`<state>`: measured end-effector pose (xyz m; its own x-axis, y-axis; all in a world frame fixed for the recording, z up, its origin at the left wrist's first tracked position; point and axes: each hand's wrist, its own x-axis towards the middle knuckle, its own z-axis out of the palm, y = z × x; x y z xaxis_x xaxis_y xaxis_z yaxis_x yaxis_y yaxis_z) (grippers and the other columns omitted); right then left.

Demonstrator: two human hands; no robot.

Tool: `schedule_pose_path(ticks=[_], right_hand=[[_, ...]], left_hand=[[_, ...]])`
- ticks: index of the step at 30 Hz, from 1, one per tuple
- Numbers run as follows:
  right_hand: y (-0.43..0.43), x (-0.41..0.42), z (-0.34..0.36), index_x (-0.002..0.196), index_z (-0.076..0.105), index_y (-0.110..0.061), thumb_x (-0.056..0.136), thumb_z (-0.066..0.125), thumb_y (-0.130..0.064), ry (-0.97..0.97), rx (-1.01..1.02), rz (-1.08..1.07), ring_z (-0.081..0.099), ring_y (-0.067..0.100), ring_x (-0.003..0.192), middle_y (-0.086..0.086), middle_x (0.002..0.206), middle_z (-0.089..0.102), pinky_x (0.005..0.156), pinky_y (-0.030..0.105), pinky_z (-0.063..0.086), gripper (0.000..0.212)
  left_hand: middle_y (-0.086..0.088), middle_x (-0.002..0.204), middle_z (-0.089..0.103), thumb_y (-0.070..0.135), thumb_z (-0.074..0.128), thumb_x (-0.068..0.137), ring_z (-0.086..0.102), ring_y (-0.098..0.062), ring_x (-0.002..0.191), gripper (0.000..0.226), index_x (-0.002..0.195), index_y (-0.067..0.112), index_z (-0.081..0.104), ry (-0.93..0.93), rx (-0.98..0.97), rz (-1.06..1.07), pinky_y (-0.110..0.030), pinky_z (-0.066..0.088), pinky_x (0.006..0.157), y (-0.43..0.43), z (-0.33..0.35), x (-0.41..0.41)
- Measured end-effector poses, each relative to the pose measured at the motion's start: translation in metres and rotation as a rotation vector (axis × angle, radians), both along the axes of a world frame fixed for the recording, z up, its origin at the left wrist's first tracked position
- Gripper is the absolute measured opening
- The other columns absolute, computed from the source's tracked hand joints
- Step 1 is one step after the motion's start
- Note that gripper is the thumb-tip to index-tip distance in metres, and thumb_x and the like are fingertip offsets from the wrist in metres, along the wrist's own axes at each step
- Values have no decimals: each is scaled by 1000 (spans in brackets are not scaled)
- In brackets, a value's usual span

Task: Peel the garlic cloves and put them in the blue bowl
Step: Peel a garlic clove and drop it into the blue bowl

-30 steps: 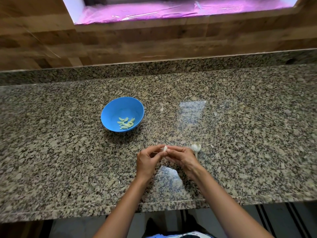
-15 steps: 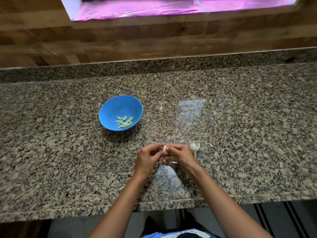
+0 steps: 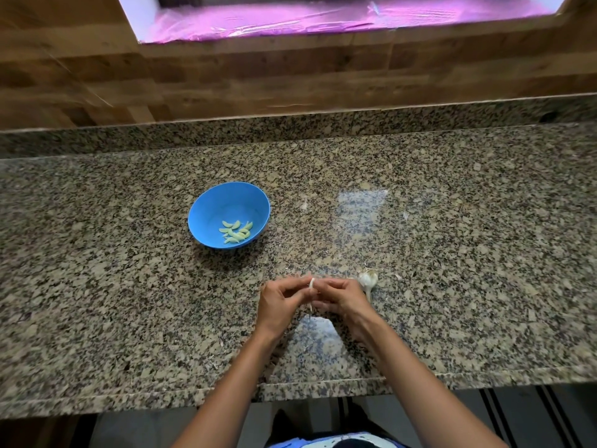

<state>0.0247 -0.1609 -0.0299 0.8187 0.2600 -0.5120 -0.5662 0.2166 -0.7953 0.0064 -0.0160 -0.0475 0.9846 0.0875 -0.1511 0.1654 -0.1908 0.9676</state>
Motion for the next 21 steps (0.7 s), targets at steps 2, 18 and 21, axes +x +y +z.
schedule_pose_path(ticks=[2, 18, 21], right_hand=[[-1, -1, -1, 90, 70, 2, 82, 64, -6, -3, -29, -36, 70, 21, 74, 14, 84, 72, 66, 23, 58, 12], [32, -10, -12, 73, 73, -11, 80, 68, -7, 7, -178, -348, 69, 25, 70, 13, 74, 72, 63, 30, 57, 9], [25, -6, -11, 75, 72, -6, 80, 68, -6, 84, -115, -336, 67, 23, 64, 13, 70, 70, 65, 30, 57, 6]], left_hand=[[0, 103, 71, 12, 73, 79, 69, -9, 92, 28, 107, 10, 70, -35, 112, -44, -33, 58, 78, 0, 0, -1], [-5, 104, 69, 10, 54, 94, 64, -16, 81, 23, 113, 10, 66, -78, 363, 318, -31, 57, 67, -44, -12, -9], [0, 108, 66, 17, 54, 95, 61, -10, 90, 25, 117, 12, 64, -49, 305, 204, -16, 51, 73, -37, -7, -9]])
